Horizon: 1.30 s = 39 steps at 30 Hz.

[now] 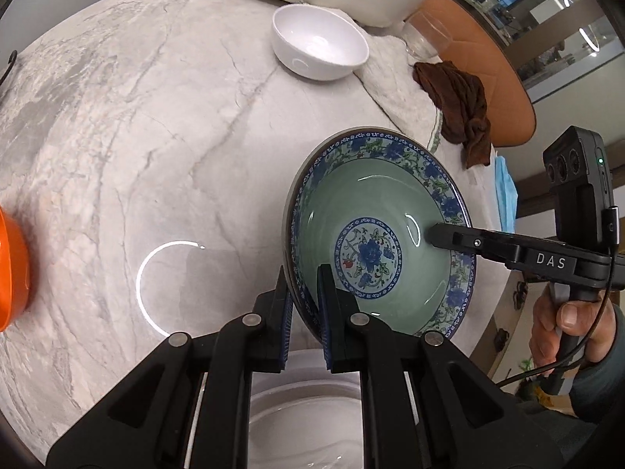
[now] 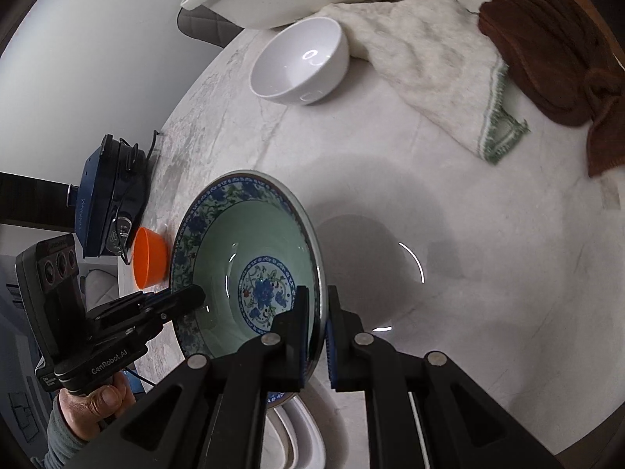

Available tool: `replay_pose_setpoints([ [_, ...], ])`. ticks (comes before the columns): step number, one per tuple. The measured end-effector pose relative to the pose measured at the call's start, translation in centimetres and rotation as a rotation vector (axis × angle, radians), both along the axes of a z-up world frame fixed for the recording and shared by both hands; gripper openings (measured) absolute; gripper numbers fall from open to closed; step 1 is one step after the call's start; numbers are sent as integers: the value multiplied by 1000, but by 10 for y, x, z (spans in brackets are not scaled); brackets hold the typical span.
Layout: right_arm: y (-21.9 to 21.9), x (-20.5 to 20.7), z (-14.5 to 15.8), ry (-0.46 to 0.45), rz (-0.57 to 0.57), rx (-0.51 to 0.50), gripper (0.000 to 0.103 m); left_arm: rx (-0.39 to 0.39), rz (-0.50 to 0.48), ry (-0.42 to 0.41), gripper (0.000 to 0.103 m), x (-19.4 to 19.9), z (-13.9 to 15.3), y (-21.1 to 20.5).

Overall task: Organize plates and bowls
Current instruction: 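Lift the patterned bowl with both tools and carry it toward the plate stack, then lower the patterned bowl beside the plate stack and open both tools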

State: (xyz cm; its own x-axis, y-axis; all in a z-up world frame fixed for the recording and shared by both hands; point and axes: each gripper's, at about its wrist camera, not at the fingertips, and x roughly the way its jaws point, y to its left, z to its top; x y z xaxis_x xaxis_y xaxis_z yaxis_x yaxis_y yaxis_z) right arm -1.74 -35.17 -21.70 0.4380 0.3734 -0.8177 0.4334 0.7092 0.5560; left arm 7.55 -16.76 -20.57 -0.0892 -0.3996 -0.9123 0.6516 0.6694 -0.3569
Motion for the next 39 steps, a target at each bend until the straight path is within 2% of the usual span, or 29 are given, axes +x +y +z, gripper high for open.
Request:
replay_pose_setpoints([
  [7,-8,-27,-23,24,-33,15,10,12,-24,7,11,-19,-24,-12],
  [17,-17,-35,-38,22,-29,10,10,27,-29,19,11,-22,-43,-27],
  [28,-15,-32,-41,10,-1,-8,12,-4,26,39,12,-17,-45,-21],
  [29,-14,-32,-40,7,5,-10,12,-13,36,42,16,-16,-44,-19],
  [31,-12,-33,-37,-1,15,-24,12,-35,64,33,40,-14,-40,-13],
  [32,-12,-34,-35,-8,15,-31,14,-47,80,30,69,-13,-37,-8],
  [33,-13,-36,-33,-17,13,-36,18,-59,96,29,84,-11,-33,-2],
  [34,-15,-38,-30,-31,8,-37,26,-72,111,27,85,-11,-30,2],
  [35,-17,-40,-27,-50,2,-44,39,-77,125,24,85,-10,-27,7],
  [37,-22,-43,-19,-77,-7,-73,49,-83,154,21,87,-8,-22,16],
  [39,-27,-45,-13,-89,-12,-102,54,-100,185,1,88,-6,-12,27],
])
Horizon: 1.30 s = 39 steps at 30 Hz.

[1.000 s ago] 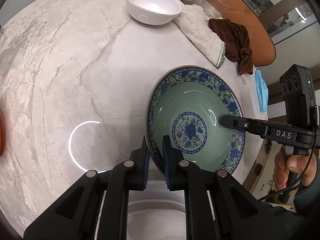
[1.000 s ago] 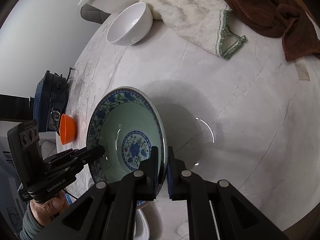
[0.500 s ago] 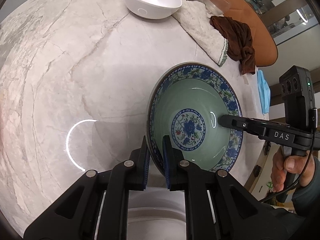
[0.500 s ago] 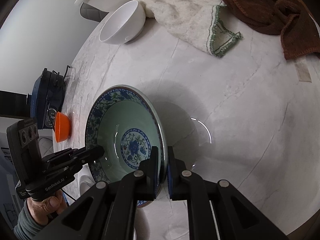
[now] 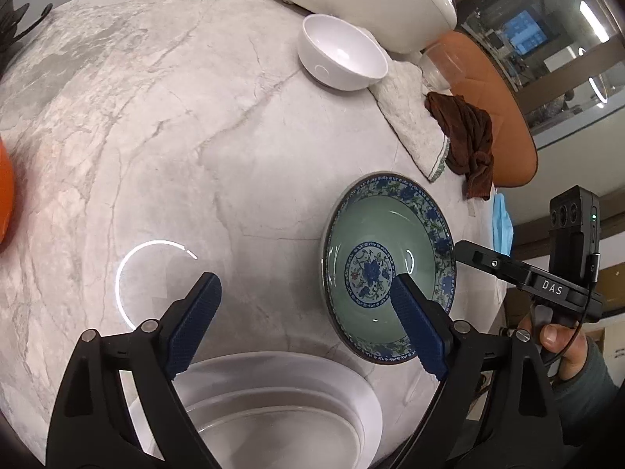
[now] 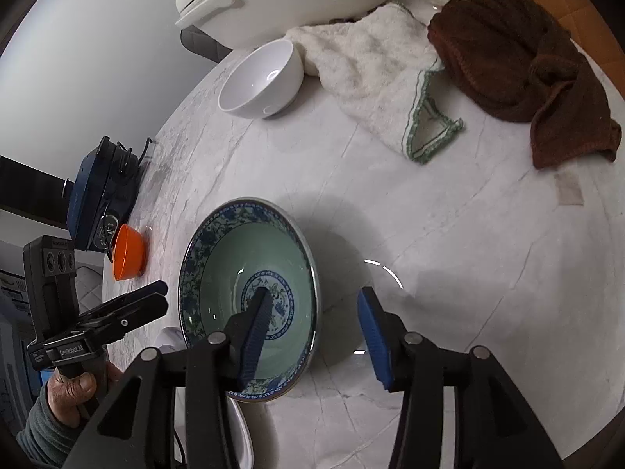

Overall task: Organize plates and bowls
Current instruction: 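Lower the patterned bowl beside the plate stack and open both tools, then move both tools to the small white bowl by the towel and grip its rim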

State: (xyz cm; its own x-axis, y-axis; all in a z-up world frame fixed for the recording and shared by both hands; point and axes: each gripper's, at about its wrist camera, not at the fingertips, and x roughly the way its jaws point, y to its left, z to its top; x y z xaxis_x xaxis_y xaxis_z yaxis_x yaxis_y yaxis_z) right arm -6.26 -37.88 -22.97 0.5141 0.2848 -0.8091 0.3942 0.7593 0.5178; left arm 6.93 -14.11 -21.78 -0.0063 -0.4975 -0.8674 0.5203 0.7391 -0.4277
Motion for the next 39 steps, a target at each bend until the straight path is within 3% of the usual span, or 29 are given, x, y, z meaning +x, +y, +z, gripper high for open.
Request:
replay_pose_setpoints([
  [2,-7,-1,8,-17,-13,-24,70,-18,33,-31,92,0,14,14],
  [4,-13,-3,20,-58,-32,-49,79,-40,77,-57,103,0,28,32],
  [6,-18,0,33,-97,-45,-61,87,-69,136,-72,103,2,39,59],
  [11,-11,30,65,-163,5,-65,88,-82,322,-71,103,11,47,144],
  [16,28,76,96,-238,108,-26,88,-45,509,-83,103,28,45,234],
  [23,92,128,121,-283,263,21,88,31,657,-154,103,48,49,315],
  [27,113,141,124,-286,319,21,88,35,664,-160,103,55,50,321],
  [31,107,144,121,-289,304,22,88,30,622,-145,103,61,47,300],
  [36,74,142,118,-280,232,0,88,4,545,-130,103,74,51,254],
  [39,41,143,113,-270,147,-46,88,4,432,-129,103,95,60,199],
])
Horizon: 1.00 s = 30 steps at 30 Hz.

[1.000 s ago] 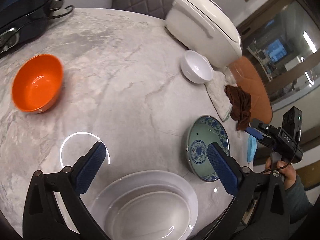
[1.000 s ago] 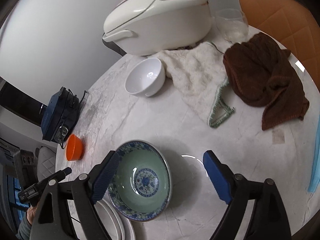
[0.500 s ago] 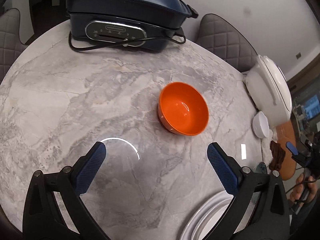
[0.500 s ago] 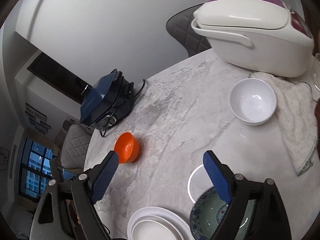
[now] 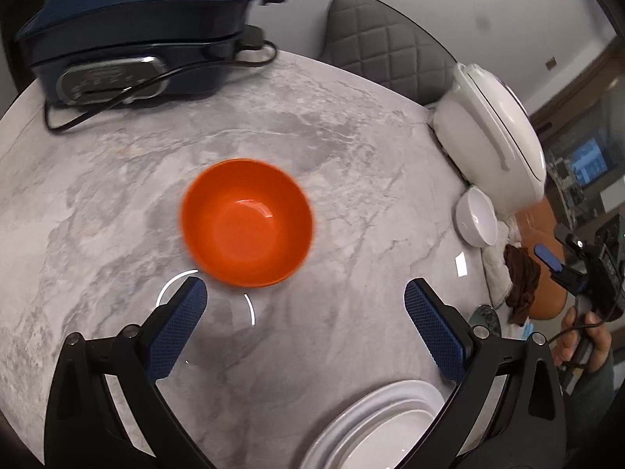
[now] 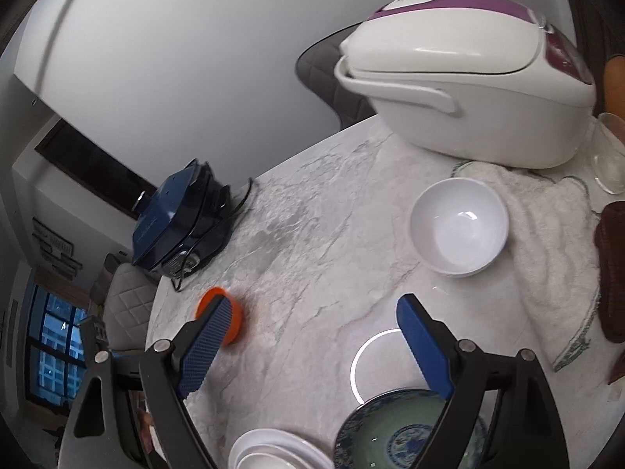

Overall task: Organize plates and bowls
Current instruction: 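Move both tools to the small white bowl by the towel and grip its rim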

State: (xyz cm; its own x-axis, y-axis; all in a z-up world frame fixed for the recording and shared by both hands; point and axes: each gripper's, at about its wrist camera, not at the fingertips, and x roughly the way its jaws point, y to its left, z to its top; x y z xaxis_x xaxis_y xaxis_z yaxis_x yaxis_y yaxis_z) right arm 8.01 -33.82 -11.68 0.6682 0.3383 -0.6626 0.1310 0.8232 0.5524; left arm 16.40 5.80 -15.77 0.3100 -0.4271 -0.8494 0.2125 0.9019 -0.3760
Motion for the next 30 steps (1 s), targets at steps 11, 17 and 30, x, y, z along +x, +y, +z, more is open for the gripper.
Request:
replay_pose_setpoints([
  [11,-115,42,-70,218,-203,80,54,98,-371,46,101,91,-27,-250],
  [17,-123,49,-97,280,-193,153,44,154,-455,48,99,113,-58,-321],
  [30,-145,64,-121,325,-230,254,36,152,-540,111,59,125,-103,-372],
])
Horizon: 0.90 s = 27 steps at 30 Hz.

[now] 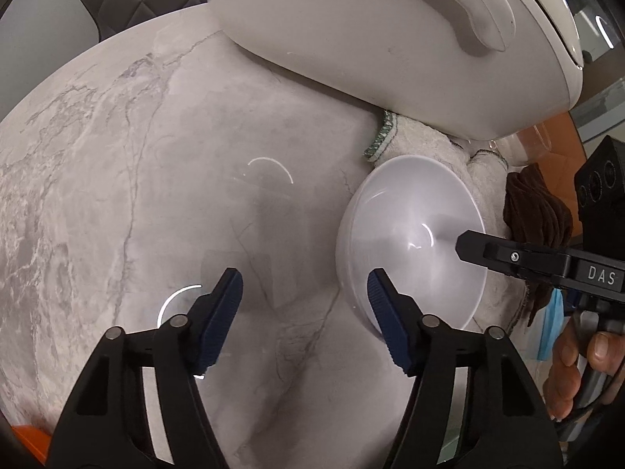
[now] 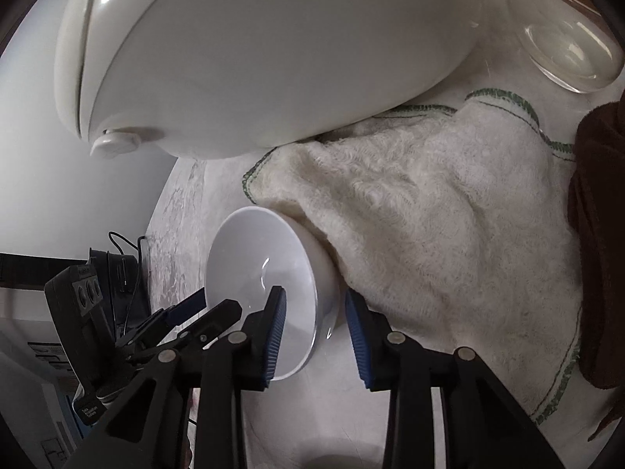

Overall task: Organize plates and bowls
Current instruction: 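Move both tools to the small white bowl by the towel and grip its rim, then lift the small white bowl with both tools and lower it into the patterned bowl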

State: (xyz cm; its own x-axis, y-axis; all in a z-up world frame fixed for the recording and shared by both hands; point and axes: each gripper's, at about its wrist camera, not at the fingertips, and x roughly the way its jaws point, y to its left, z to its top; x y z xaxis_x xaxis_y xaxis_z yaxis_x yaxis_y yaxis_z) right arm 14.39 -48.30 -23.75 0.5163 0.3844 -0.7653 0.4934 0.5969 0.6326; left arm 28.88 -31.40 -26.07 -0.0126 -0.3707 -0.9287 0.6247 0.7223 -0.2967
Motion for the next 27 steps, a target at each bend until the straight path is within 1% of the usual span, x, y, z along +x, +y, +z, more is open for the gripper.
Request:
replay_pose_setpoints([
  [1,-1,0,-1,-1,0,1,35,1,-6,6,57,-1,-2,-3],
  [3,-2,1,-3,2,8,2,29,-19,-13,33,43,-3,-6,-7],
  [5,-2,3,-4,11,14,-6,19,-26,-16,31,37,-5,-6,-10],
  [6,-3,2,-4,13,12,-7,17,-35,-16,31,33,-5,-5,-12],
  [10,-7,0,-4,9,10,-3,15,-45,-33,34,19,-5,-2,-21],
  [14,-7,0,-4,3,18,-8,15,-22,-54,28,16,-11,-2,-29],
  [17,-8,0,-5,2,12,-2,15,-31,-37,30,14,-11,-1,-25],
  [27,2,3,1,-3,26,-19,15,-31,-17,34,13,-16,8,-13],
])
